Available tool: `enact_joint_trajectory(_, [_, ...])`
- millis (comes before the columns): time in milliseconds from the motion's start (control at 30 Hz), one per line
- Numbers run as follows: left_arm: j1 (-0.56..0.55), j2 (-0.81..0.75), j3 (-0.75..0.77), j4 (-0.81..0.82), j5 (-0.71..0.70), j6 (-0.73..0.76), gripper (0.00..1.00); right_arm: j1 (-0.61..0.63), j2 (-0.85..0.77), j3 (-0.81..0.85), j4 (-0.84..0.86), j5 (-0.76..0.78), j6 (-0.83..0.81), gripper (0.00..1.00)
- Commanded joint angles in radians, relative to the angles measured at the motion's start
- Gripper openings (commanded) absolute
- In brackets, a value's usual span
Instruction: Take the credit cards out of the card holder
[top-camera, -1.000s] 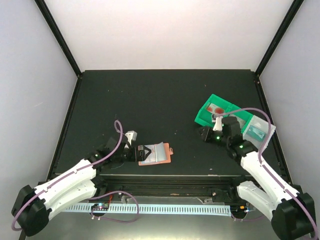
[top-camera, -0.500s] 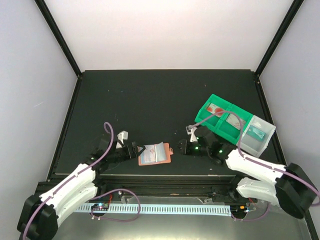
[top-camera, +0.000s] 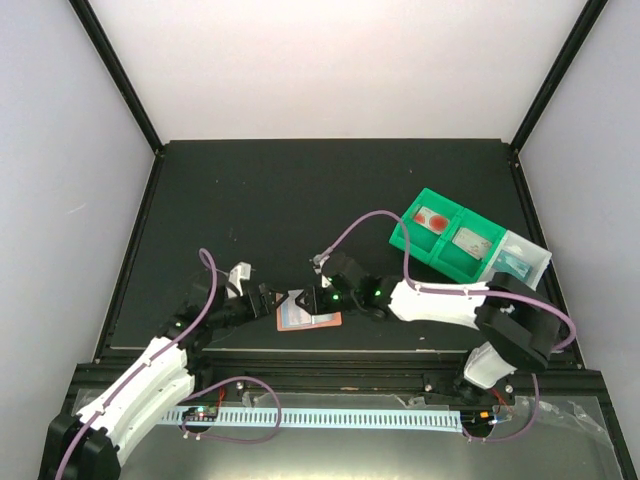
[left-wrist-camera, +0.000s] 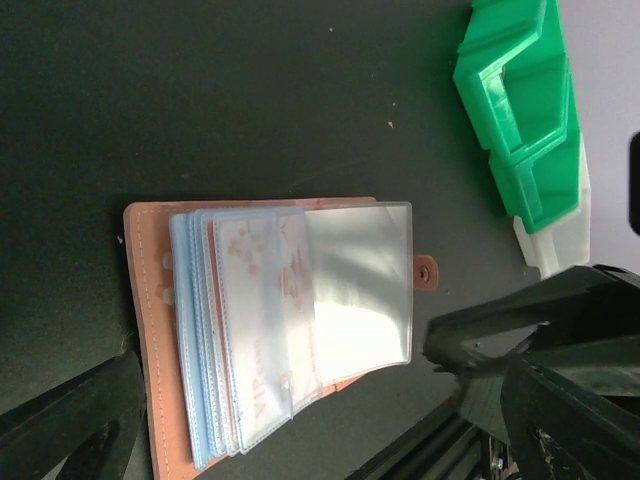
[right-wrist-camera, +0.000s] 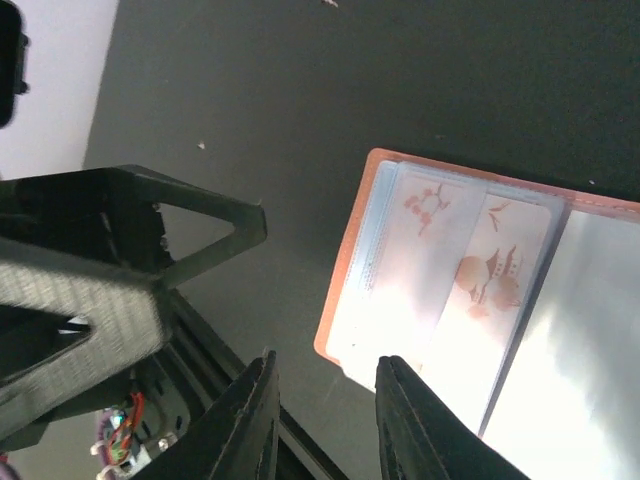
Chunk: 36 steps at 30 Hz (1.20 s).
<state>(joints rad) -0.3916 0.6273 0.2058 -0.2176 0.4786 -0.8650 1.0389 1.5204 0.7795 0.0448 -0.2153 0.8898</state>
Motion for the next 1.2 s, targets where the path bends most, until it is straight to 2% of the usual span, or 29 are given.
enact_joint_trajectory(0, [0.011,-0.004,-0.026,0.017,0.057,-0.036,0.99,0.012,0.071,0.039,-0.008,0.048,-0.033,0.29])
enact_joint_trajectory(200, [0.012,0.020,-0.065,0.108,0.087,-0.070,0.99,0.012,0.119,0.051,-0.035,0.098,-0.063,0.29])
enact_joint_trajectory(500, [0.011,0.102,-0.016,0.131,0.112,-0.057,0.99,0.011,0.192,0.079,-0.063,0.116,-0.097,0.28])
enact_joint_trajectory(667, [0.011,0.099,-0.023,0.153,0.136,-0.072,0.98,0.011,0.221,0.065,-0.035,0.117,-0.091,0.26])
enact_joint_trajectory(900, [0.011,0.071,-0.016,0.152,0.143,-0.078,0.98,0.012,0.241,0.050,-0.035,0.136,-0.096,0.20])
enact_joint_trajectory(1167, [0.010,0.065,-0.017,0.210,0.175,-0.098,0.99,0.012,0.248,-0.017,0.054,0.124,-0.060,0.11])
